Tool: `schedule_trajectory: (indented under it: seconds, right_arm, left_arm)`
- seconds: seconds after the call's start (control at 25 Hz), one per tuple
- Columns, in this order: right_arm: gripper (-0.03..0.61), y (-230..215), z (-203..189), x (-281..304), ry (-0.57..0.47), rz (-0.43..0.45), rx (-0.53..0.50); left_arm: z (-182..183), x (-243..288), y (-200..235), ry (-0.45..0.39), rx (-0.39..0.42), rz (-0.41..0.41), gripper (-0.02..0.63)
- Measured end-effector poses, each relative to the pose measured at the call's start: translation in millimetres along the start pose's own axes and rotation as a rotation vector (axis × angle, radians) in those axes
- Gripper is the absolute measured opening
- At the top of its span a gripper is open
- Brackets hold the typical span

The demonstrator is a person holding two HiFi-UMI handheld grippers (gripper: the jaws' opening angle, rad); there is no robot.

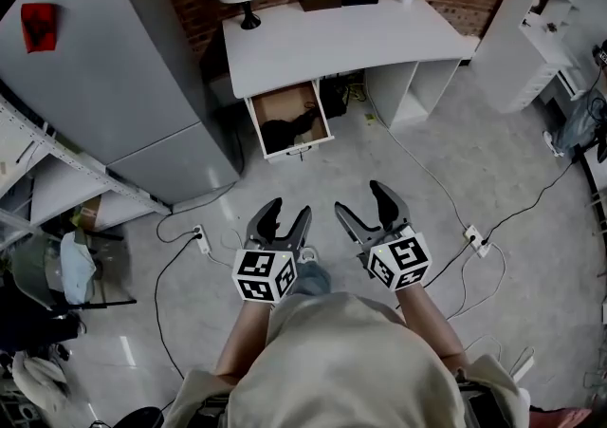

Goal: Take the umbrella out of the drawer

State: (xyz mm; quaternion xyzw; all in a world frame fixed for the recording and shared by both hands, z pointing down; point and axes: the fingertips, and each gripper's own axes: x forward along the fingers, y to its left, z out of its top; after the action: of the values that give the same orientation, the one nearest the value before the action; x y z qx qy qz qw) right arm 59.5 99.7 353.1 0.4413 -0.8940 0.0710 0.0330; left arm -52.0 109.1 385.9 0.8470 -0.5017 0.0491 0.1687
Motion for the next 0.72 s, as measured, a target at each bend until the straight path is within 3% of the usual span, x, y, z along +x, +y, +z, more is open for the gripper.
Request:
schedule_trajectory:
  seconds: [0.72]
  right_arm:
    - [0.348, -76, 14, 166, 0.022, -0.082, 0.056]
  left_arm:
    - [42, 135, 122, 0.075, 0.012, -0.087, 0.238]
